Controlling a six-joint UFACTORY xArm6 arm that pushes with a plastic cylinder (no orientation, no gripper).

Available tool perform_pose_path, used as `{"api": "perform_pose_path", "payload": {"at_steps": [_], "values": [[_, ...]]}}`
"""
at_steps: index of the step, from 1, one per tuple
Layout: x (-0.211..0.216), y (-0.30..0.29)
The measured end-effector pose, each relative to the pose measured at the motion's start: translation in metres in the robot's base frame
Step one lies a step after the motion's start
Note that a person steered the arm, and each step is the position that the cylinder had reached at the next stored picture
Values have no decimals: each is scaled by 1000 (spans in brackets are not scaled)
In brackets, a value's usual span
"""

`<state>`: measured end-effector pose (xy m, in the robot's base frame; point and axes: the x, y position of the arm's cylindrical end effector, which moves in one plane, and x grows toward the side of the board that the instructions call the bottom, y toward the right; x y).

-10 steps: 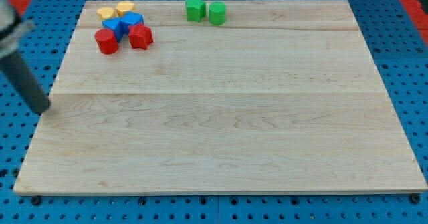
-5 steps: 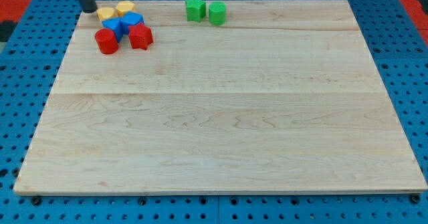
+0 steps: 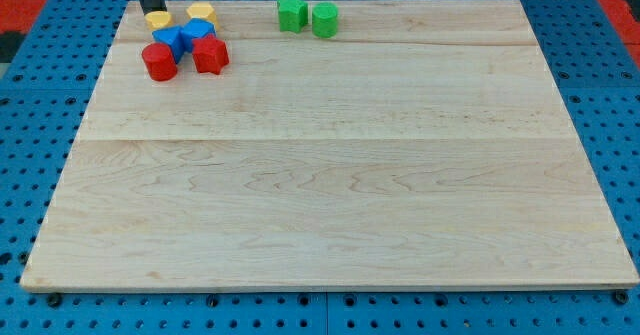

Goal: Push the yellow hexagon into the blue blocks

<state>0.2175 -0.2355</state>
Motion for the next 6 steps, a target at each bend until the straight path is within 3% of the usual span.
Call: {"api": "perform_pose_path", "payload": {"at_steps": [4, 6], "values": [[-25, -2], [-25, 85]]}}
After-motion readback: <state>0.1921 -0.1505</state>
